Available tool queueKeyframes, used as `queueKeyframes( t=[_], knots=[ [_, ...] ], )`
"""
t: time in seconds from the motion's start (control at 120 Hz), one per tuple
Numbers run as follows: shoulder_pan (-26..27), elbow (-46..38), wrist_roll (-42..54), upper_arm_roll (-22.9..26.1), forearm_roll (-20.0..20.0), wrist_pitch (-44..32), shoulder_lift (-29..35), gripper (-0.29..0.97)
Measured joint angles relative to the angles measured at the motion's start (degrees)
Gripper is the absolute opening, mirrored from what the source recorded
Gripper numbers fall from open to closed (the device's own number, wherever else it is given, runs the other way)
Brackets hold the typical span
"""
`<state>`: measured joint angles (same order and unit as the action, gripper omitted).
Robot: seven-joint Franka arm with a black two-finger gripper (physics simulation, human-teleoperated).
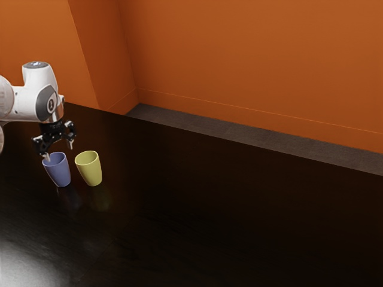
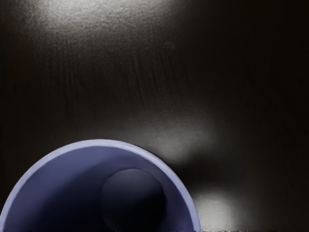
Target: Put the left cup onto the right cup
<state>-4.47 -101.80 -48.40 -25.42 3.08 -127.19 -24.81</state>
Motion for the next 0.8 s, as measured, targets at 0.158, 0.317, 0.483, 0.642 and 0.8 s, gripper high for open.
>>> queueKeyframes(
  t=[0.158,0.317,0.483,0.642,0.8],
  knots=[
    [-0.2,0.1,0.0,0.0,0.2,-0.1,-0.5,0.61],
    [-1.1,0.4,0.1,0.1,0.8,-0.3,-1.7,0.6],
    [-1.7,0.9,0.2,0.9,1.1,-0.4,-2.2,0.6],
    [-2.0,1.4,0.3,1.0,1.6,-0.5,-2.9,0.6],
    [-2.3,2.8,0.3,1.1,2.2,-0.4,-4.1,0.6]
  ],
)
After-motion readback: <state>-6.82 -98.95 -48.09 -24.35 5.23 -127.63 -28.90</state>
